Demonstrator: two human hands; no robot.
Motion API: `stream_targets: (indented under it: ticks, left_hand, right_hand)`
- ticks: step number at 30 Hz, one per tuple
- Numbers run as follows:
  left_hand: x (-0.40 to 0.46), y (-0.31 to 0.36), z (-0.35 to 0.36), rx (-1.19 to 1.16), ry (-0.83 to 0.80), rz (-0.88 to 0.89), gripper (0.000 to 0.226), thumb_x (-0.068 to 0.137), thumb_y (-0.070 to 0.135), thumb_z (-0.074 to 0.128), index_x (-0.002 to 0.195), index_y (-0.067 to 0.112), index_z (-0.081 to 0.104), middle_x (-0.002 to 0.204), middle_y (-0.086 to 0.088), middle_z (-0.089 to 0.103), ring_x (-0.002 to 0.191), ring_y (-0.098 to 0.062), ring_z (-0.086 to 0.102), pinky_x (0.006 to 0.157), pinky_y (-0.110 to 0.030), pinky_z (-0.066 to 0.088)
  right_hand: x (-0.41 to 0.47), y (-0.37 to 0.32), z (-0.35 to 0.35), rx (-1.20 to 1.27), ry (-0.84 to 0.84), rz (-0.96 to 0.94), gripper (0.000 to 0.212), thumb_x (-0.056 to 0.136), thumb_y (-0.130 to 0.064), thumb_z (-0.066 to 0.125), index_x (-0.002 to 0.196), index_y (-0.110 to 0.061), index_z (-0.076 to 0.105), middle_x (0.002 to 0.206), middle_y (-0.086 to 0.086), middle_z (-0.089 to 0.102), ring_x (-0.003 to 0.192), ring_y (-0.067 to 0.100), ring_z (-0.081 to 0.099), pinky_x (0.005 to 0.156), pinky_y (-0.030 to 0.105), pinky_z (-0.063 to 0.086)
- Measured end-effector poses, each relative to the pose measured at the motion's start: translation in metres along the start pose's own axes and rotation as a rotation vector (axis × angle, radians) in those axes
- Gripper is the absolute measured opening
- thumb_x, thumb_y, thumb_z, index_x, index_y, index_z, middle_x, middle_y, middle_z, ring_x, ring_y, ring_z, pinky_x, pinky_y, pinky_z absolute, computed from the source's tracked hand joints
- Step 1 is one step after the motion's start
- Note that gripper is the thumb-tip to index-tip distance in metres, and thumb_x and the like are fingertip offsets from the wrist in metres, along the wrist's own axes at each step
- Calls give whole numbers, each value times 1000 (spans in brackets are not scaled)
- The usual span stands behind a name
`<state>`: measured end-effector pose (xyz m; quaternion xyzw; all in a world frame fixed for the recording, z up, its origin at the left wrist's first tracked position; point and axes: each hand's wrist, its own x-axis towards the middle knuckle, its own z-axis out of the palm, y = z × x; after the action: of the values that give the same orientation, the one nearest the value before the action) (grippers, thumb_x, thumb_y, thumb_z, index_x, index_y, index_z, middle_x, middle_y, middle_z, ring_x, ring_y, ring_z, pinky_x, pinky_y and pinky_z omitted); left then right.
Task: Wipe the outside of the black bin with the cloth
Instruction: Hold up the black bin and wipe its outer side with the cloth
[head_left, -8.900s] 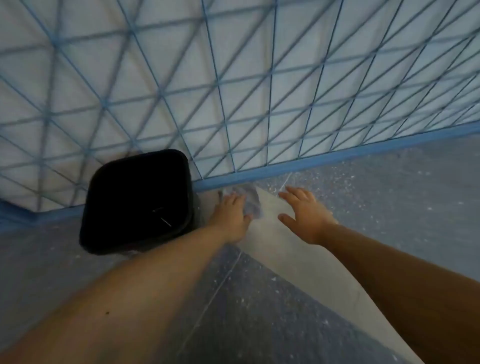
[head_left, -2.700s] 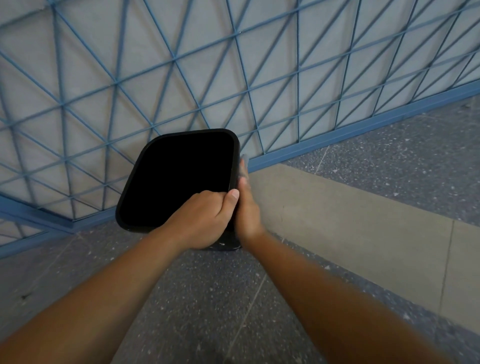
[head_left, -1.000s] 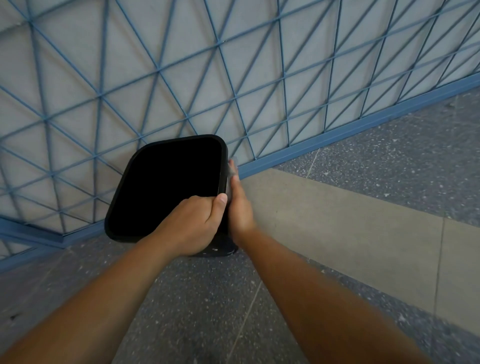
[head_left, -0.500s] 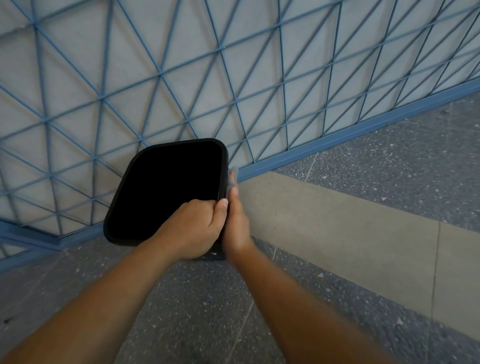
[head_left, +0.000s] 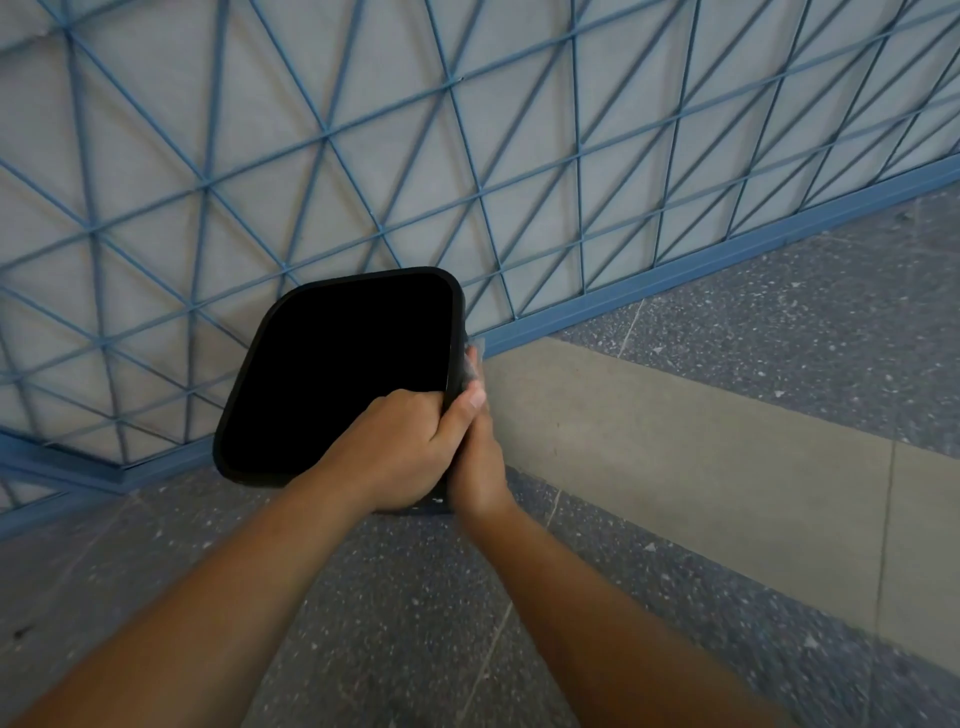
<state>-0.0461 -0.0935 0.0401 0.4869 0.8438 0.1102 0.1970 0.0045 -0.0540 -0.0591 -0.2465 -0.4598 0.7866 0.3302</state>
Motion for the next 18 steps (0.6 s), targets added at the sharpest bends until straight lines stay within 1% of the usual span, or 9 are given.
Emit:
stream_targets:
  ticks: [1, 3, 4, 7, 10, 13, 15, 16, 18]
  left_hand:
    - [1, 0, 0, 8, -1, -13, 81, 90, 75, 13, 117, 22, 69, 105, 2, 75, 99, -14, 69, 91, -41, 54]
    - [1, 1, 0, 30, 10, -28, 69, 96, 66, 18, 110, 22, 69, 98, 0, 74, 94, -17, 69, 89, -42, 54]
    - [0, 2, 0, 32, 19, -24, 66, 97, 63, 18, 109, 22, 69, 96, 0, 74, 92, -17, 69, 88, -42, 54]
    - [-3, 3, -1, 8, 6, -5, 74, 91, 65, 11, 111, 25, 70, 98, 2, 75, 93, -14, 70, 87, -41, 55]
    - [-3, 1, -1, -4, 6, -8, 70, 94, 62, 13, 107, 26, 71, 92, 3, 75, 86, -9, 71, 83, -39, 57]
    - [0, 4, -2, 44, 32, -1, 58, 102, 52, 21, 104, 22, 70, 92, -1, 74, 87, -17, 69, 84, -42, 54]
    - [1, 6, -4, 61, 37, -1, 54, 104, 47, 24, 101, 19, 70, 92, -4, 73, 88, -21, 68, 85, -44, 53]
    - [1, 5, -4, 67, 34, 3, 53, 104, 46, 24, 102, 19, 70, 92, -4, 73, 88, -20, 68, 86, -44, 53]
    - [1, 4, -4, 57, 20, 21, 58, 103, 50, 21, 107, 20, 71, 94, -2, 74, 88, -18, 70, 85, -42, 54]
  right_hand:
    - [13, 1, -3, -14, -2, 24, 96, 84, -92, 32, 165, -42, 24, 176, -17, 18, 165, 6, 8, 137, 49, 8]
    - [38, -1, -11, -14, -5, 117, 100, 79, -98, 36, 164, -46, 27, 175, -19, 21, 165, 7, 8, 137, 50, 6]
    - [41, -4, -11, -9, -2, 128, 101, 79, -97, 37, 164, -44, 27, 175, -19, 22, 165, 7, 10, 137, 49, 6]
    - [7, -5, -4, -59, -3, 57, 93, 89, -83, 29, 168, -34, 22, 177, -11, 20, 165, 10, 11, 137, 48, 8]
    - [-10, 3, -3, -48, 8, 94, 111, 78, -102, 30, 165, -33, 32, 173, -3, 33, 163, 15, 25, 135, 50, 18]
    - [33, 18, -14, -28, -16, 113, 103, 80, -98, 35, 164, -39, 32, 174, -11, 29, 163, 9, 22, 136, 45, 13]
    - [58, 26, -21, -7, -44, 157, 112, 67, -107, 44, 161, -47, 35, 172, -14, 32, 162, 9, 23, 136, 48, 14]
    - [58, 29, -22, -18, -38, 177, 116, 63, -108, 45, 161, -48, 33, 173, -14, 31, 163, 10, 23, 136, 50, 13]
    - [25, 10, -13, -54, -26, 149, 114, 70, -105, 40, 165, -42, 27, 175, -10, 25, 164, 10, 17, 136, 50, 11]
